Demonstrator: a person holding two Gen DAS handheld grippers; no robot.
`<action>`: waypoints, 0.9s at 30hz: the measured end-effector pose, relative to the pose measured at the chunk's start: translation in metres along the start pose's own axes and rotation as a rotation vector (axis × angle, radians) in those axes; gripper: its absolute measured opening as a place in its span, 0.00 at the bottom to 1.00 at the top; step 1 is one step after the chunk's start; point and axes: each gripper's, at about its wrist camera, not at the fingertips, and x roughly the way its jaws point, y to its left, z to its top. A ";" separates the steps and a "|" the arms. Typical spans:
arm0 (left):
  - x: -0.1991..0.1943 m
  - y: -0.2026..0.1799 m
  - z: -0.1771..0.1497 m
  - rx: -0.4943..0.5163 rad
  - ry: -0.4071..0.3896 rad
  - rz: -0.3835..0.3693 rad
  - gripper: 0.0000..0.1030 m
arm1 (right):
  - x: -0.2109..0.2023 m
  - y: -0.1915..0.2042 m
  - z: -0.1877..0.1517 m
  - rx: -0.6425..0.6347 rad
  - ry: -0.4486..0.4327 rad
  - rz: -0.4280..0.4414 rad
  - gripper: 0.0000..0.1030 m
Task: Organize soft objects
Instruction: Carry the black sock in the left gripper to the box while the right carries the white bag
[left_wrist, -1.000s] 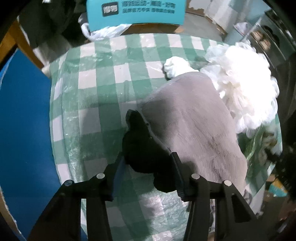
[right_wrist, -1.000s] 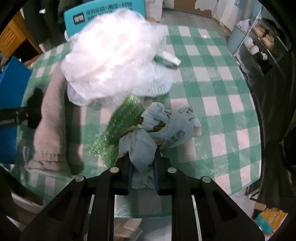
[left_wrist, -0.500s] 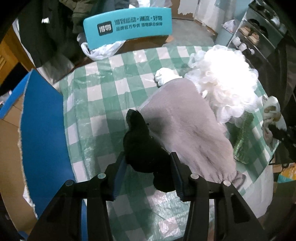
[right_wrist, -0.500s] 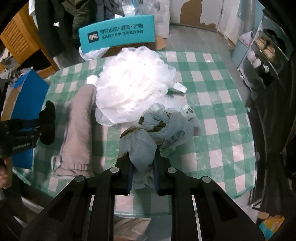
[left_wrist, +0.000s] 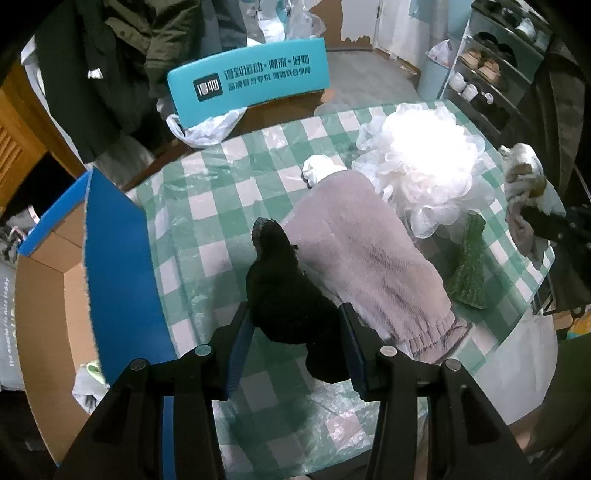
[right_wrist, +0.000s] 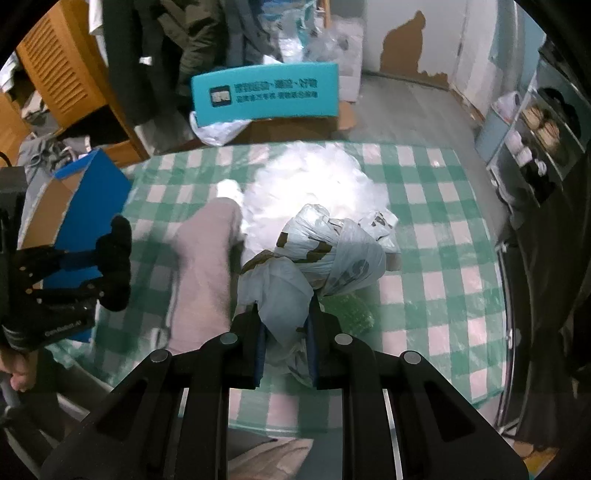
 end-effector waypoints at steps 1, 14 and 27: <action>-0.003 0.001 -0.001 0.001 -0.005 0.002 0.46 | -0.001 0.003 0.001 -0.006 -0.003 0.004 0.15; -0.040 0.011 -0.008 0.012 -0.076 0.043 0.46 | -0.017 0.031 0.014 -0.051 -0.044 0.047 0.15; -0.059 0.021 -0.016 0.023 -0.123 0.077 0.46 | -0.024 0.066 0.023 -0.110 -0.060 0.095 0.15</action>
